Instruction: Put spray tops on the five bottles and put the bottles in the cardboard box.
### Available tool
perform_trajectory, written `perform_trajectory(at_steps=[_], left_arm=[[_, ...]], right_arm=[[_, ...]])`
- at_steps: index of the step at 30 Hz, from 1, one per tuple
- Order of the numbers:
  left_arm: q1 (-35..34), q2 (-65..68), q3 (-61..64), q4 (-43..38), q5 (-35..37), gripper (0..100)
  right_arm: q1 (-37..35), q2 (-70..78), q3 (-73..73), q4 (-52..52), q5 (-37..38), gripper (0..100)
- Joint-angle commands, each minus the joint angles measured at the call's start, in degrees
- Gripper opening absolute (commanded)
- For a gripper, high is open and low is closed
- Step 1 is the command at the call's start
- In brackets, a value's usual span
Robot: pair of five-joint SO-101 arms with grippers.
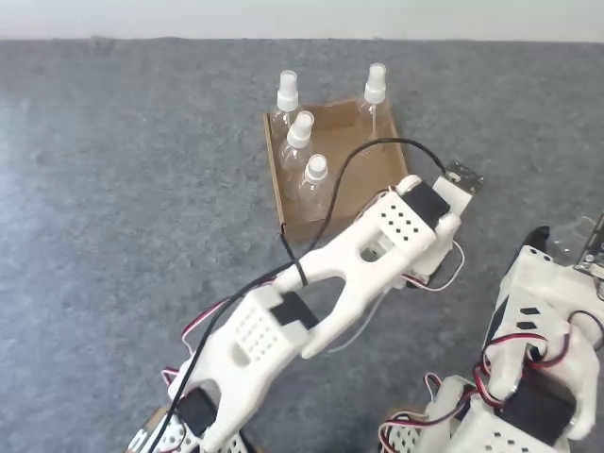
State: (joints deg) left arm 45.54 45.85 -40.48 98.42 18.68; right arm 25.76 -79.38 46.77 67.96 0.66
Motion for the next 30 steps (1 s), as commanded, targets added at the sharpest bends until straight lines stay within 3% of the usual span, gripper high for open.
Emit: perform_trajectory(at_steps=[1, 23, 30], left_arm=[[-1.0, -12.6, 5.2, 0.9, -0.7, 1], [-8.0, -59.1, 50.5, -25.3, -0.7, 1], [-12.9, -75.3, 61.9, -32.0, -0.5, 1]], right_arm=[[0.4, -0.1, -0.7, -1.5, 1.4, 11.1], [0.2, -0.1, -0.9, -1.5, 1.0, 11.1], [-10.7, -0.1, -2.5, -2.1, 1.0, 11.1]])
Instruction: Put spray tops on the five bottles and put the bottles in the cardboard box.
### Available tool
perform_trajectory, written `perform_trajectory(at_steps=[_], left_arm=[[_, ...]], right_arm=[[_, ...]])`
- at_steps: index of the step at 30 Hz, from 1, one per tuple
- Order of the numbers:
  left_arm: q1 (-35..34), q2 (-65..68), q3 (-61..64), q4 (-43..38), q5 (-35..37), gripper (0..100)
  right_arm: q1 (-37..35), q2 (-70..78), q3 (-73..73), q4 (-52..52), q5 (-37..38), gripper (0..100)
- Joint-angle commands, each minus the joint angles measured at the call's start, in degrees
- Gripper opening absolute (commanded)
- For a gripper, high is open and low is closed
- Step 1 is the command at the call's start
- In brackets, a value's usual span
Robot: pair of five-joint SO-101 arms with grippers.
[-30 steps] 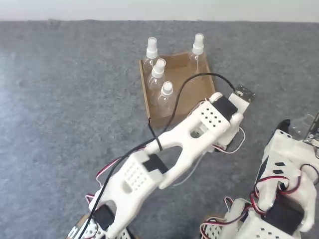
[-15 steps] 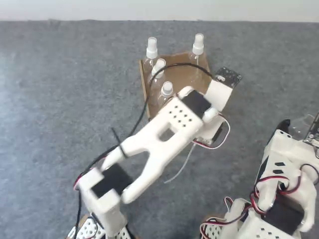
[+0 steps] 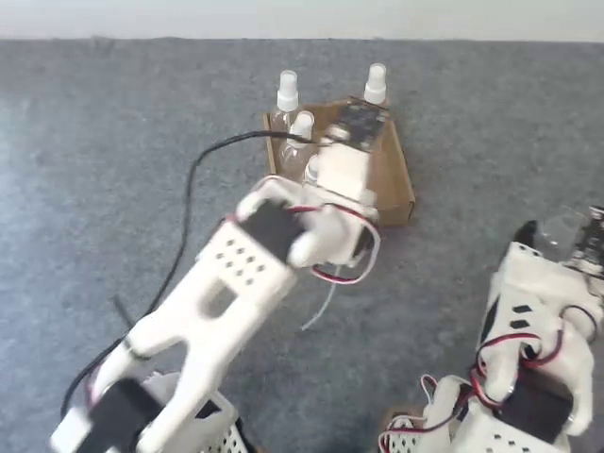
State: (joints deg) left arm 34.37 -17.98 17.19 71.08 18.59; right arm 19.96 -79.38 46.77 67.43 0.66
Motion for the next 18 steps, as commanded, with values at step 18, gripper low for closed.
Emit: perform_trajectory(at_steps=[18], left_arm=[[-4.3, -57.2, 33.5, -16.3, -0.5, 1]], right_arm=[[-36.3, 0.6, -8.9, -14.2, 1.0, 11.1]])
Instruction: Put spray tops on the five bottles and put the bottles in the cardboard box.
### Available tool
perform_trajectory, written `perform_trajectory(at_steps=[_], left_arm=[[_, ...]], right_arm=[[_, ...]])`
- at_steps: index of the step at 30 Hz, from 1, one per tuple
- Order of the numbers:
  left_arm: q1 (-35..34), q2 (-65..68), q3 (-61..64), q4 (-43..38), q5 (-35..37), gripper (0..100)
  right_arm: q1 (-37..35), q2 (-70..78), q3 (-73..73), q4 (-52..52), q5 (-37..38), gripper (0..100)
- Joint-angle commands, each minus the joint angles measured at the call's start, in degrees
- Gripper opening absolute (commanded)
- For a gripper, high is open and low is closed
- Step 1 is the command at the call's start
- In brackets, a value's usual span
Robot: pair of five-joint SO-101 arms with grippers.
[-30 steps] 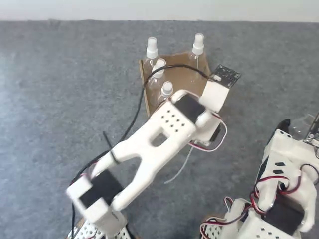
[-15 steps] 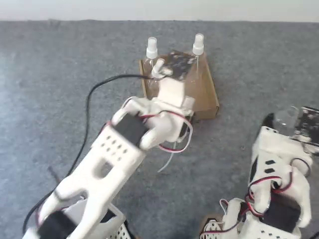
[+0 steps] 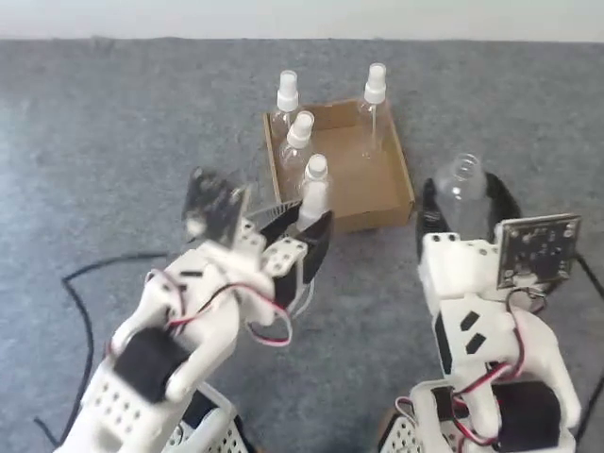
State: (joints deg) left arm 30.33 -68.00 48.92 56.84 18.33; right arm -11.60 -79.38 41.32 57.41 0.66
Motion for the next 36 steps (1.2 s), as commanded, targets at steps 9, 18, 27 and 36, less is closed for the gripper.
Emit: perform_trajectory(at_steps=[9, 18, 27, 36], left_arm=[[-0.2, -17.0, 8.0, -3.4, -0.2, 1], [0.2, -25.3, 13.8, -5.2, -0.2, 1], [3.2, -27.8, 16.0, -4.8, -0.8, 1], [7.6, -27.8, 20.1, -7.7, -2.7, 1]], right_arm=[[-19.1, 3.9, -3.3, -13.1, 1.0, 11.1], [-25.3, 14.5, -3.5, -23.0, 1.0, 11.1], [-27.1, 15.0, -3.3, -25.6, 0.9, 11.1], [-27.2, 14.5, -3.4, -23.7, -3.8, 11.1]])
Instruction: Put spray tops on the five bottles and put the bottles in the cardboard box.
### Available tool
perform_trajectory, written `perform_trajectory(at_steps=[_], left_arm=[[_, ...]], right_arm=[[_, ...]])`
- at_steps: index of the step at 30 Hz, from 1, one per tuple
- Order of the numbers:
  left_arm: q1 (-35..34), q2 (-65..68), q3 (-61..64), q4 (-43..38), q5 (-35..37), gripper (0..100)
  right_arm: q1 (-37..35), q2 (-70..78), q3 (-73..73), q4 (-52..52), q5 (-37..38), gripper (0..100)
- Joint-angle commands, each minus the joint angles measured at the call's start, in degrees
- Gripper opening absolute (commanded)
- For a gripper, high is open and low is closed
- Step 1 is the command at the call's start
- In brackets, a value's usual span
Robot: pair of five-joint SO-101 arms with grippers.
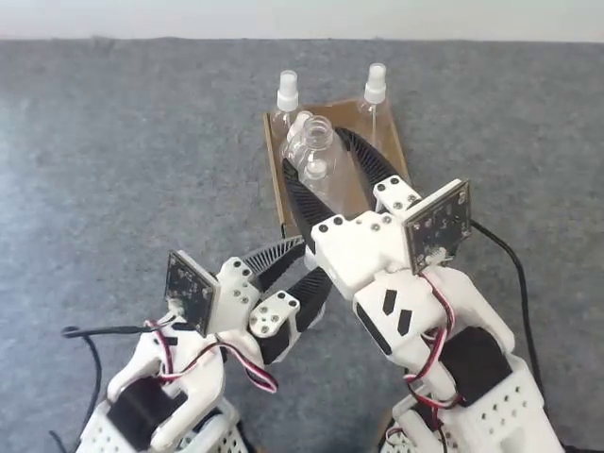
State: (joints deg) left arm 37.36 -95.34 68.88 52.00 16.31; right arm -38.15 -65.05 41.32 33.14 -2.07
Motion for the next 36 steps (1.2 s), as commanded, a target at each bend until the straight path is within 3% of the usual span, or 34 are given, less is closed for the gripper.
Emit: perform_trajectory(at_steps=[1, 8, 27, 36], left_arm=[[0.6, -0.4, 0.2, -2.9, -0.7, 1], [-1.6, -0.4, 0.3, -3.7, -1.6, 1], [-2.5, -0.4, 2.3, -6.5, -3.3, 1], [-2.4, -0.4, 2.3, -6.4, -3.9, 1]], right_arm=[[-0.7, 0.1, -3.4, 0.6, -1.1, 11.1], [-4.6, 0.1, -3.5, 4.4, -0.8, 11.1], [-4.3, -6.5, -3.4, 8.5, 2.5, 11.1], [4.4, -6.5, -3.4, 8.0, 2.1, 11.1]])
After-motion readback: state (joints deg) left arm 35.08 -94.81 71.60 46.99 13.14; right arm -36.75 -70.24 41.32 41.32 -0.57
